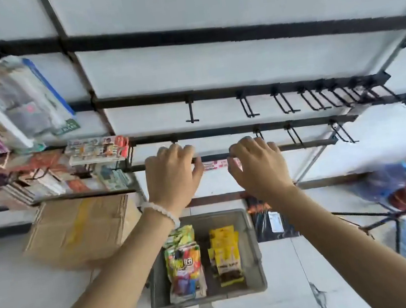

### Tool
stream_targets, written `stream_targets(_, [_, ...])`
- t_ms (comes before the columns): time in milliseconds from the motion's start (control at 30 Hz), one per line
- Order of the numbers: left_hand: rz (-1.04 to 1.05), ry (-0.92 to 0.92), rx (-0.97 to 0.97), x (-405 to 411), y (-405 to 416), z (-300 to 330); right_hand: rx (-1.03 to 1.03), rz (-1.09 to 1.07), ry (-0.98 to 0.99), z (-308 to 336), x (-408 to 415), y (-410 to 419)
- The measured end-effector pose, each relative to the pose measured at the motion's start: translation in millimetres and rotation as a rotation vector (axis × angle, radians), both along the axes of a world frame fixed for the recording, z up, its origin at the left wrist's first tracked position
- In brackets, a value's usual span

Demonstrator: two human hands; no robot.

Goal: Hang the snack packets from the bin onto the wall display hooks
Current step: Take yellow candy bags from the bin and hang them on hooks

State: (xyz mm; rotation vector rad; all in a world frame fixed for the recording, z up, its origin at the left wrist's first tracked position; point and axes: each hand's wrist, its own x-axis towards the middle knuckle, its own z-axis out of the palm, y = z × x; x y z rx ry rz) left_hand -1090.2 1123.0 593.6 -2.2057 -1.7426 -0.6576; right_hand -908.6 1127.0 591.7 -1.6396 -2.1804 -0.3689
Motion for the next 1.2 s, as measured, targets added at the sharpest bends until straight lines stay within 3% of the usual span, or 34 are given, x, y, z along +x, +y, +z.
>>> stream_targets(433, [0.097,-0.095,-0.370,32.2,-53.1,-183.5,-0.370,0.025,0.015,-188.2,36.9,-47.9])
stream_targets(800, [0.227,-0.055,-0.739,17.3,-74.3,-380.5,-0.757,-0.080,-0.010,-381.4,50.5,-46.3])
stream_targets(1200, [0.274,-0.015,-0.891,55.1,-40.6,-640.9,-1.006,-0.085,-0.027,-639.4,69.1,-4.9])
